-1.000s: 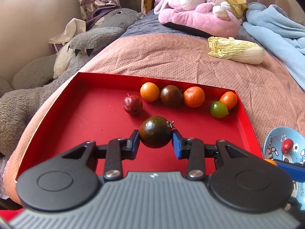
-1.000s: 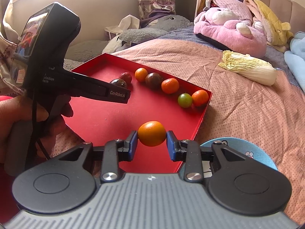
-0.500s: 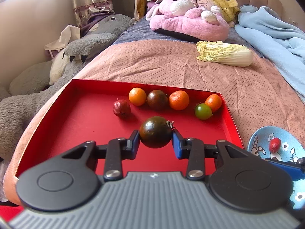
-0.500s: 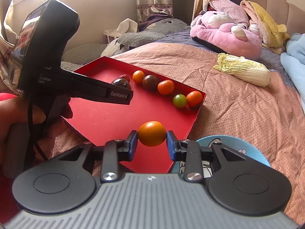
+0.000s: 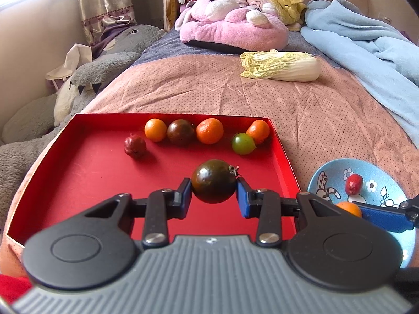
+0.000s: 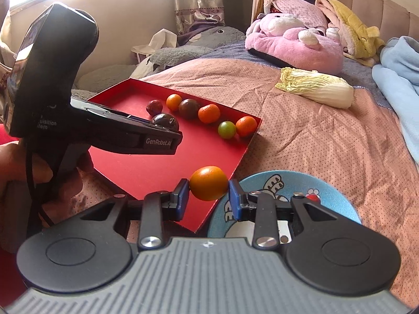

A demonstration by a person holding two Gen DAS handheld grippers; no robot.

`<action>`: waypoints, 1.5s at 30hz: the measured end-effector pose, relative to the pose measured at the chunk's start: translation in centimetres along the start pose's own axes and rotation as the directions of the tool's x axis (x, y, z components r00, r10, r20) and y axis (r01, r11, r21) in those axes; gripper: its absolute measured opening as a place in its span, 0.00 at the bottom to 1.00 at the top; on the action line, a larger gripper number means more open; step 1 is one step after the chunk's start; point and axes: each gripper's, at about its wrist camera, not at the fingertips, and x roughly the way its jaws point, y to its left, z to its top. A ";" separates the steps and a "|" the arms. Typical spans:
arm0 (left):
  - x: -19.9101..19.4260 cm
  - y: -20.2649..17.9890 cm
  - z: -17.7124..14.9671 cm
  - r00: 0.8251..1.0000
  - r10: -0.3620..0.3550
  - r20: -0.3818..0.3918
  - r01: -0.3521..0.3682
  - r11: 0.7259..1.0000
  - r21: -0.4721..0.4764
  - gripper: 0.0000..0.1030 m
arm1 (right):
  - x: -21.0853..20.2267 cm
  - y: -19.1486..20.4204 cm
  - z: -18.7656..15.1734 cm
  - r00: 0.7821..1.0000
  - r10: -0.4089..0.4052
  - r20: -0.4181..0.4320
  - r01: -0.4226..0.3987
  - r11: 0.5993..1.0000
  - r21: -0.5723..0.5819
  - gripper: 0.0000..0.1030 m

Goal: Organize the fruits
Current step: 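Lift both held tomatoes from the tray and carry them toward the blue plate, then open the right gripper over the plate releasing the orange tomato while the left lowers the dark tomato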

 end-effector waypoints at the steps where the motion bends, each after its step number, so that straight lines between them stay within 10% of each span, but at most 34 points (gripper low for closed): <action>1: -0.1 -0.3 0.0 1.000 -0.004 0.003 0.004 1.000 0.005 0.38 | -0.1 -0.3 -0.3 1.000 -0.006 -0.003 0.006 1.000 0.005 0.37; 28: 0.5 -9.6 -1.1 0.967 -0.251 -0.049 0.256 0.954 0.157 0.38 | -1.5 -8.4 -7.3 0.981 -0.151 -0.124 0.168 0.976 0.142 0.37; 45: 1.5 -11.0 -1.5 0.958 -0.280 -0.067 0.288 0.932 0.219 0.38 | -0.2 -8.0 -7.3 0.980 -0.137 -0.145 0.156 0.979 0.130 0.37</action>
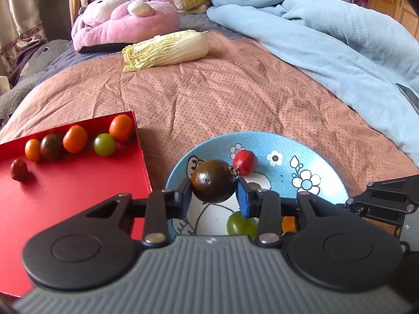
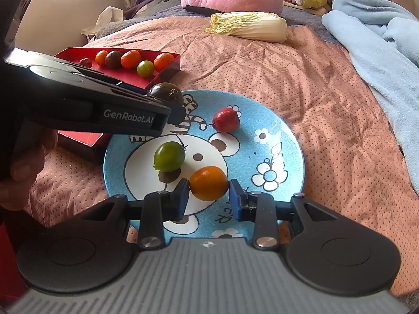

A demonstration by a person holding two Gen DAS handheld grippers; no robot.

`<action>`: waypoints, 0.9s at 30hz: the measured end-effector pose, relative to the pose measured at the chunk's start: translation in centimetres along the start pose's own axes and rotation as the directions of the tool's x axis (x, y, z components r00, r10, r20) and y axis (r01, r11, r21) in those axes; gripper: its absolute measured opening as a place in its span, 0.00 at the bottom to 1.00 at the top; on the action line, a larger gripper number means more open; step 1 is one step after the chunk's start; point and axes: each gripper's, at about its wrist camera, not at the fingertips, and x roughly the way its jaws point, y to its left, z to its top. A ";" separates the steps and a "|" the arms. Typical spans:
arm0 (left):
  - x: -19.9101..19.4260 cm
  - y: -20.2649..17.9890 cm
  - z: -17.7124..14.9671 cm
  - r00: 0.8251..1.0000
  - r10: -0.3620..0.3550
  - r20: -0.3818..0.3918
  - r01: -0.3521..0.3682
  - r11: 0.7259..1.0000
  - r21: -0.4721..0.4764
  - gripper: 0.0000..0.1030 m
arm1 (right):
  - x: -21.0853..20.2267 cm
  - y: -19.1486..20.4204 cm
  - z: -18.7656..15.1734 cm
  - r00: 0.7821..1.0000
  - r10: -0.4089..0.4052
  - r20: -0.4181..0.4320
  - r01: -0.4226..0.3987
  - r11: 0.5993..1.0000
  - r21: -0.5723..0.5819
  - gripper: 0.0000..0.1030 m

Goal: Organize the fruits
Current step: 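Open the right gripper over the plate releasing the orange tomato while the left lowers the dark tomato, then open the left gripper to drop the dark brown tomato onto the plate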

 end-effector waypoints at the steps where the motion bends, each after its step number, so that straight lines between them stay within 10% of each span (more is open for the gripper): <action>1: 0.0 0.0 0.0 1.000 -0.002 -0.001 0.002 1.000 0.002 0.38 | 0.0 0.1 0.0 1.000 0.000 0.000 0.000 1.000 -0.001 0.37; 27: -1.8 0.2 0.2 0.998 -0.022 0.055 0.022 1.000 -0.003 0.50 | -1.3 1.2 1.3 0.999 -0.028 0.037 0.029 0.999 -0.023 0.57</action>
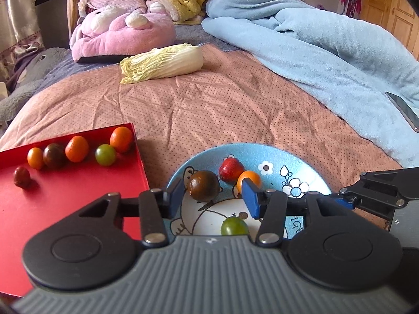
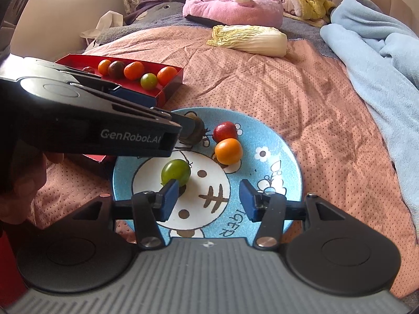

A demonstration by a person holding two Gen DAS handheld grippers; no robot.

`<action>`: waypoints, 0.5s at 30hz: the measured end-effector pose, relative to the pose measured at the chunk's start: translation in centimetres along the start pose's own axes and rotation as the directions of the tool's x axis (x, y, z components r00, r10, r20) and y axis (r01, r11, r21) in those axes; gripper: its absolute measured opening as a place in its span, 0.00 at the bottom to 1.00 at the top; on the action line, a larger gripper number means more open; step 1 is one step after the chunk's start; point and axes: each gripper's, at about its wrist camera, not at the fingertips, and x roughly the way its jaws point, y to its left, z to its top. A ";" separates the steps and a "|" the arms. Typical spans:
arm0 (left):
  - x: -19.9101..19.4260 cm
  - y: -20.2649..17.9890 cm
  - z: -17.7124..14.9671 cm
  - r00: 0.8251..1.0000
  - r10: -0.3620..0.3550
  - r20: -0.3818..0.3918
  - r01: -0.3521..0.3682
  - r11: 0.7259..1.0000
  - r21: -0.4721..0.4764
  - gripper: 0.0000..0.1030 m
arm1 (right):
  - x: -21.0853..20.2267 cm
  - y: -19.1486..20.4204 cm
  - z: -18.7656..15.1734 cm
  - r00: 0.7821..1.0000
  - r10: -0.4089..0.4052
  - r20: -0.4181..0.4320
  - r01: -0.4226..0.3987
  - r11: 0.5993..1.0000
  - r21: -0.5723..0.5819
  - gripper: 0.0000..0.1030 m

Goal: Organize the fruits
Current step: 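Open the left gripper to drop the dark brown tomato onto the plate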

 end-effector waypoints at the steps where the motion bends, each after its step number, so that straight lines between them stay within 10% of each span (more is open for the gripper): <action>1: -0.1 0.1 0.0 1.000 0.011 0.005 -0.010 1.000 -0.003 0.50 | -0.1 0.1 0.1 1.000 0.000 0.003 0.000 1.000 0.000 0.59; 15: -1.3 3.2 0.3 0.993 0.118 0.013 -0.116 0.989 -0.090 0.50 | -0.3 2.3 1.8 0.999 0.032 0.028 -0.031 0.998 -0.046 0.60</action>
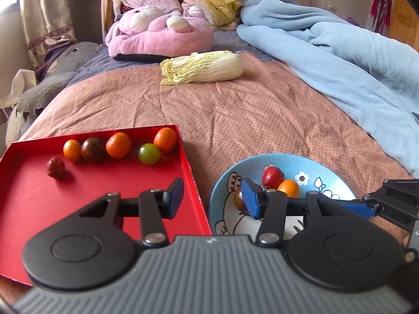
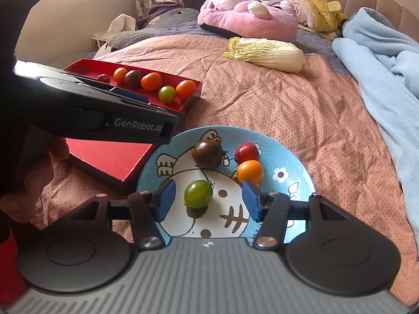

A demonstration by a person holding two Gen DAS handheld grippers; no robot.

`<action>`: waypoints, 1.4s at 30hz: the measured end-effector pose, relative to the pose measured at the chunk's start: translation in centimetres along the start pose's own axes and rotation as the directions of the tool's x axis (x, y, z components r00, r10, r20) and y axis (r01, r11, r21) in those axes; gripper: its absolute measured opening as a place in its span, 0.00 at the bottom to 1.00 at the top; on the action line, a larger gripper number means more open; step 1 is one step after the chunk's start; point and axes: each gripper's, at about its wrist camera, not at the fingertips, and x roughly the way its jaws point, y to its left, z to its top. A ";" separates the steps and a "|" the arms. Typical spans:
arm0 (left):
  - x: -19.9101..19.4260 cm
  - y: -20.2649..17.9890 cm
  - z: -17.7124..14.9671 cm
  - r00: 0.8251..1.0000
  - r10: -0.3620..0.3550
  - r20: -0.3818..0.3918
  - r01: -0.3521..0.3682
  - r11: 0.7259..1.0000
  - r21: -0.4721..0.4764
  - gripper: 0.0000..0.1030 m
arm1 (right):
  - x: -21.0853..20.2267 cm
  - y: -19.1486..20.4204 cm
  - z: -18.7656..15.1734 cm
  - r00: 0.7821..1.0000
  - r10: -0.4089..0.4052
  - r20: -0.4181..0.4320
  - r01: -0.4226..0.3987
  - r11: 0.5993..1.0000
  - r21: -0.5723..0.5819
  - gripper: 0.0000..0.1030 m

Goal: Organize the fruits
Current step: 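Open the left gripper to drop the dark brown tomato onto the plate, then move both grippers back over the red tray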

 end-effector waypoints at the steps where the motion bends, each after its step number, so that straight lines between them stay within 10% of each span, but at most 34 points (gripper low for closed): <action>1: -0.1 0.3 0.0 1.000 0.009 0.002 -0.009 1.000 -0.008 0.50 | 0.0 0.2 0.2 1.000 0.003 0.003 -0.003 1.000 -0.004 0.61; 42: -0.1 8.4 -0.3 0.978 0.204 -0.051 -0.210 0.963 -0.170 0.50 | 3.2 6.3 4.3 0.993 0.116 0.015 -0.114 0.990 -0.084 0.65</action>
